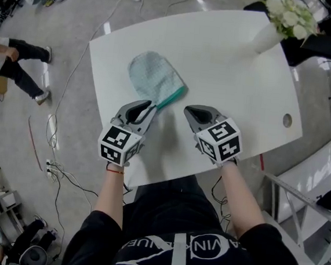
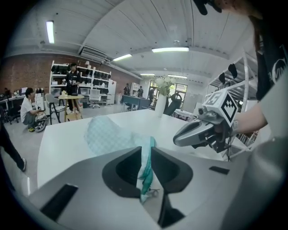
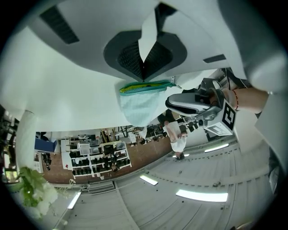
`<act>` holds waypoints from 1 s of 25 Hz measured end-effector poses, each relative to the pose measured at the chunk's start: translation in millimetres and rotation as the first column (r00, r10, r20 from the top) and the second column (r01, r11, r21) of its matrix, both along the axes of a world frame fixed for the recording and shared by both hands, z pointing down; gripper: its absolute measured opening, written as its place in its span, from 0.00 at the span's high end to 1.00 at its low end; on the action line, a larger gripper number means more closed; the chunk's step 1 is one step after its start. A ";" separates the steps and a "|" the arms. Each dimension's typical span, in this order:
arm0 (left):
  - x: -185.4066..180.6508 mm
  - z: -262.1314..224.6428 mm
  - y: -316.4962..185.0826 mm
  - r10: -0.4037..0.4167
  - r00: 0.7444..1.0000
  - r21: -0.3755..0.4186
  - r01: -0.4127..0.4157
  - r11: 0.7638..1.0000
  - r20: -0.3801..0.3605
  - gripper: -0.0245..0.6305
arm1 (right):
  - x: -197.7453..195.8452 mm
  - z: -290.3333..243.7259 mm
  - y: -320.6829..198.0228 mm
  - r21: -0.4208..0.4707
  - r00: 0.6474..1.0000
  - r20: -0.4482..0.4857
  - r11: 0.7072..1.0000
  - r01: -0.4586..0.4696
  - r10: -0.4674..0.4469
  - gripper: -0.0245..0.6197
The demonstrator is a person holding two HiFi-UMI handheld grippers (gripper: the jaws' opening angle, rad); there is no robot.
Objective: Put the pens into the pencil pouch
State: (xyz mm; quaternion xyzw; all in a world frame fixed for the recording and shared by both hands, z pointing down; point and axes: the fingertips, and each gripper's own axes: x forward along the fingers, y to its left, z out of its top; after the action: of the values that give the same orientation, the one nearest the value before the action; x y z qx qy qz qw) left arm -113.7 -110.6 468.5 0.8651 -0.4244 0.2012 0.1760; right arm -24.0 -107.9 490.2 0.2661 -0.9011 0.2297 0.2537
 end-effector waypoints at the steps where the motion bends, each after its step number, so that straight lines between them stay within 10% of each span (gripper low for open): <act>1: -2.4 -2.8 0.5 -0.012 1.000 0.010 0.012 1.000 0.003 0.87 | 1.6 -2.9 -0.4 0.009 1.000 0.008 1.000 -0.003 0.003 0.95; 25: -59.8 -79.1 22.6 -0.275 0.959 0.219 0.284 0.933 -0.073 0.96 | 22.8 -87.0 -15.9 0.264 0.994 0.111 0.963 -0.047 0.018 0.95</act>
State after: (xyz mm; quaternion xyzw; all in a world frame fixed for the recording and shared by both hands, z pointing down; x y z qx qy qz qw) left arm -173.5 -88.0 389.4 0.8144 -0.5595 0.1065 0.1113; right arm -1.1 -123.8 403.2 0.2995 -0.9318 0.1248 0.1629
